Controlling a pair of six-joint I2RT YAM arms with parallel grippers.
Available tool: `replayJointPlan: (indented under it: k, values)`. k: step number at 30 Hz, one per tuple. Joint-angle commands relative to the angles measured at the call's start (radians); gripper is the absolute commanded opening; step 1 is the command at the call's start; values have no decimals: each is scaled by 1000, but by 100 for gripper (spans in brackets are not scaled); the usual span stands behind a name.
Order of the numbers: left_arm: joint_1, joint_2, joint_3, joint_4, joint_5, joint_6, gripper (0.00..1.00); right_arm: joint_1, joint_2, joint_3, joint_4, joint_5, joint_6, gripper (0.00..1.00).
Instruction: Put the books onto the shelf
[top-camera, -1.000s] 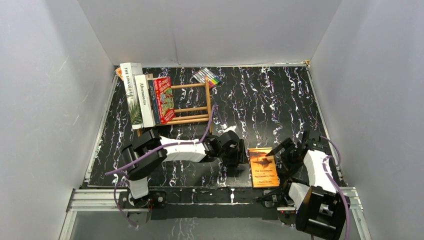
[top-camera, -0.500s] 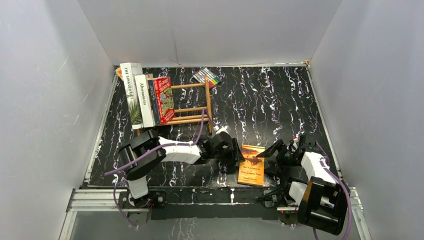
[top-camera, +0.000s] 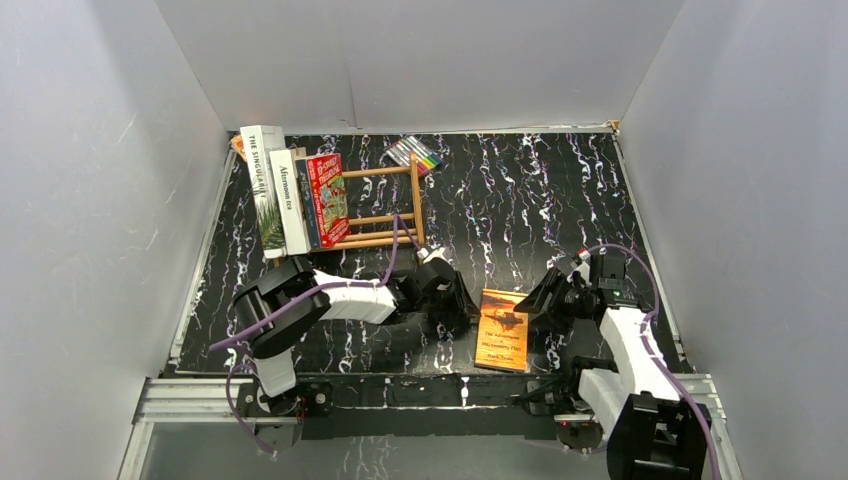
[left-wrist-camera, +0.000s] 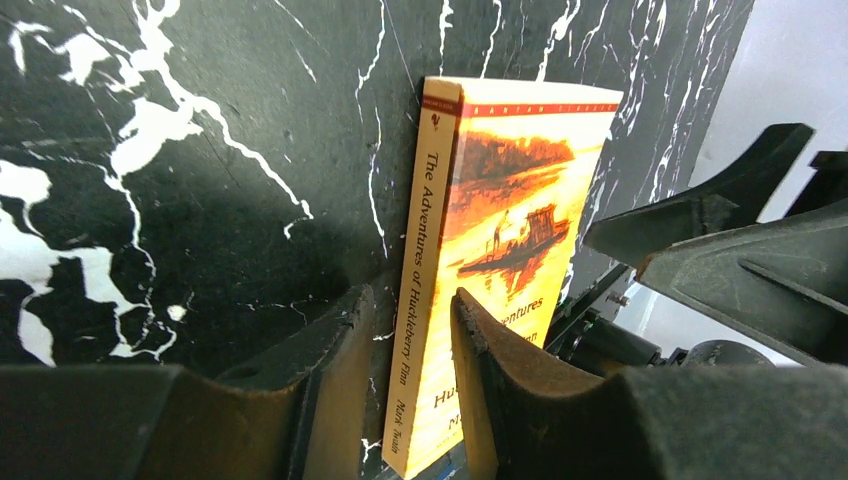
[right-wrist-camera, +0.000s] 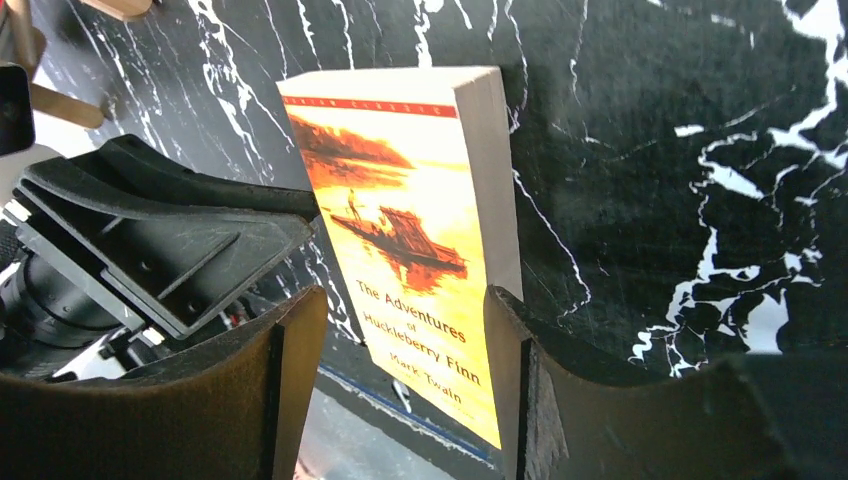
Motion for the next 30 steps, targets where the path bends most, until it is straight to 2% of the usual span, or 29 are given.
replayJointPlan:
  k: [1, 3, 8, 12, 14, 18, 24, 30]
  values:
    - [24, -35, -7, 1, 20, 18, 32, 70, -10, 90, -18, 132, 12, 67]
    - [27, -41, -11, 8, 27, 29, 33, 108, -11, 101, -27, 207, 44, 65]
    - [32, -26, -8, 119, 145, 82, 45, 280, 22, 112, -47, 432, 160, 67]
    - [32, 35, 13, 189, 257, 74, 41, 358, 97, 118, -50, 470, 177, 68]
    - [32, 62, 17, 201, 283, 53, 37, 362, 108, 117, -44, 452, 173, 68]
    - [32, 95, 42, 110, 261, 51, 30, 366, 82, 119, -11, 374, 163, 67]
    - [32, 78, 51, -4, 182, 78, 26, 365, 52, 118, 39, 193, 169, 66]
    - [32, 72, 47, -55, 144, 87, 24, 366, 3, 165, 10, 182, 193, 61]
